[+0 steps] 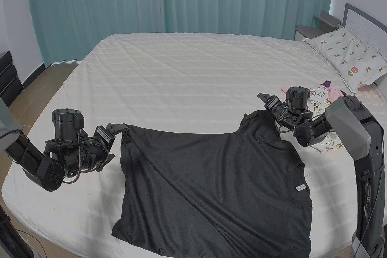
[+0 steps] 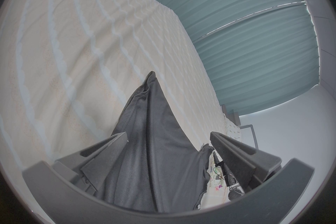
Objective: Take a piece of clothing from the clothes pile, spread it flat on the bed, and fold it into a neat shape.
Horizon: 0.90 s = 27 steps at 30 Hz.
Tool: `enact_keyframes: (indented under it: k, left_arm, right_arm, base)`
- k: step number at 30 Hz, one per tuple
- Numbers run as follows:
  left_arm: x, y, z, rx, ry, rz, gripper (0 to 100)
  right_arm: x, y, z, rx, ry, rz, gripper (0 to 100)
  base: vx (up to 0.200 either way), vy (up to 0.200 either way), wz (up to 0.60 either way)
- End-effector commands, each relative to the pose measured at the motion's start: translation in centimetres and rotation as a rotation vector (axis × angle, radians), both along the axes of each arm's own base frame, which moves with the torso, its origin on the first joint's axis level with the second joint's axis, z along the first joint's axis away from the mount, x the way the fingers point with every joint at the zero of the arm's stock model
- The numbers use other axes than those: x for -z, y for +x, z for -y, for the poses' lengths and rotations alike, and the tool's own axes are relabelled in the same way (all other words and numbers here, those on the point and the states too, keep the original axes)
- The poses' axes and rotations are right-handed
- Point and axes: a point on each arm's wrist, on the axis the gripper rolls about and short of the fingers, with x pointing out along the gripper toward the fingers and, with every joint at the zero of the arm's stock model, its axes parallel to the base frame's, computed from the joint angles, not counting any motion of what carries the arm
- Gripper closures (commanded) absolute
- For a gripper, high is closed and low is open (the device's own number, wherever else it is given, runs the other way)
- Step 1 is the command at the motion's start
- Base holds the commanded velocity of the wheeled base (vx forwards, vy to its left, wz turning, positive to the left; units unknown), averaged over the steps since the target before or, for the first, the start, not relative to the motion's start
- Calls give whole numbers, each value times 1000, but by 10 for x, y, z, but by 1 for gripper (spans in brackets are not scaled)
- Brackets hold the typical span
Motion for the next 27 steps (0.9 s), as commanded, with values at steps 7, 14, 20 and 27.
enact_keyframes:
  k: [7, 14, 20, 27]
  left_arm:
    - [0, 0, 0, 1, 0, -1, 0]
    - [-1, 0, 0, 1, -1, 2, 0]
    - [0, 0, 0, 0, 2, 1, 0]
    - [1, 0, 0, 2, 2, -4, 0]
  right_arm:
    - [7, -13, 12, -24, -137, -28, 0]
    - [25, -13, 11, -41, -184, -56, 0]
    - [38, -9, 12, -41, -198, -78, 0]
    - [35, -1, 23, -13, -192, -48, 100]
  base:
    - [0, 0, 0]
    - [0, 0, 0]
    - [0, 0, 0]
    - [0, 0, 0]
